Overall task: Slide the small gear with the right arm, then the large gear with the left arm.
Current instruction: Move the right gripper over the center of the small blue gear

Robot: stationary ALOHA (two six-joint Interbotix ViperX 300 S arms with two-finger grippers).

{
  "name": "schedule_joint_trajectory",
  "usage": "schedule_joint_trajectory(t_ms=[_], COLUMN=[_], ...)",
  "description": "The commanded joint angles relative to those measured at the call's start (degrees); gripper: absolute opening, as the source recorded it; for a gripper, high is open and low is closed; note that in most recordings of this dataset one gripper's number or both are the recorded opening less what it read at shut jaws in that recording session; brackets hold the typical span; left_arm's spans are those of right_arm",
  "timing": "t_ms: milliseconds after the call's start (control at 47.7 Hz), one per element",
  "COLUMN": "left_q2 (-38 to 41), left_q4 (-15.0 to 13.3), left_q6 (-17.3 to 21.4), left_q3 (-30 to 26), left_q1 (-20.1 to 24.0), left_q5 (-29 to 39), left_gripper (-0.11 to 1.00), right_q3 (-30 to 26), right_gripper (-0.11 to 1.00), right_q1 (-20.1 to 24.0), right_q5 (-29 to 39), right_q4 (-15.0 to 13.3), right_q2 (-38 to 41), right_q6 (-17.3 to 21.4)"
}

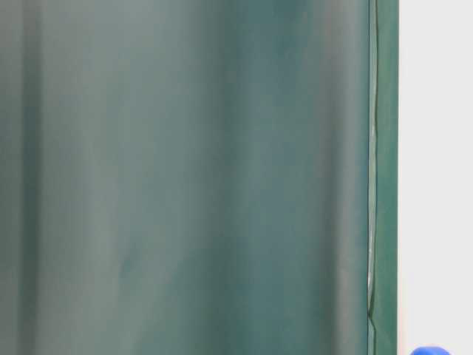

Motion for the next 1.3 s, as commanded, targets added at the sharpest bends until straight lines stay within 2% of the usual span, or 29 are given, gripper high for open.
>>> schedule_joint_trajectory(t_ms=[0, 42, 126, 189, 314, 419, 649, 775, 964, 1278], left_q2=[-0.3, -0.6, -1.5, -2.1, -3.1, -3.3, -3.3, -3.4, -3.4, -3.3], left_q4=[-0.8, -0.8, -0.8, -0.8, -0.8, -0.8, -0.8, -0.8, -0.9, -0.9], left_q6=[-0.1, -0.1, 0.0, 0.0, 0.0, 0.0, 0.0, 0.0, 0.0, 0.0], left_q3=[0.4, 0.8, 1.4, 1.6, 2.4, 2.9, 2.8, 2.9, 2.6, 2.3], left_q1=[-1.0, -1.0, -1.0, -1.0, -1.0, -1.0, -1.0, -1.0, -1.0, -0.5], left_q5=[-0.5, -0.4, -0.4, -0.5, -0.4, -0.5, -0.5, -0.5, -0.5, -0.5], left_gripper=[0.24, 0.22, 0.05, 0.00, 0.00, 0.00, 0.00, 0.00, 0.00, 0.00], right_q3=[-0.7, -0.6, -0.5, -0.5, -0.5, -0.5, -0.3, 0.2, 0.0, -3.0], right_gripper=[0.51, 0.51, 0.51, 0.51, 0.51, 0.51, 0.51, 0.51, 0.51, 0.51], right_q1=[0.1, 0.1, 0.1, 0.1, -0.4, -2.9, -14.2, -18.2, -18.6, -18.7], right_q5=[-0.4, -0.4, -0.1, 0.1, 1.1, 2.5, 6.3, 8.2, 11.8, 30.8], right_q4=[0.3, 0.4, 0.4, 0.3, 0.3, 0.0, -0.2, -0.2, -0.7, -0.7], right_q2=[0.4, 0.4, 0.2, -0.3, -1.1, -2.0, -4.0, -4.1, -4.1, -3.8], right_q6=[0.9, 1.1, 2.4, 3.1, 3.4, 3.4, 3.3, 3.3, 3.3, 3.6])
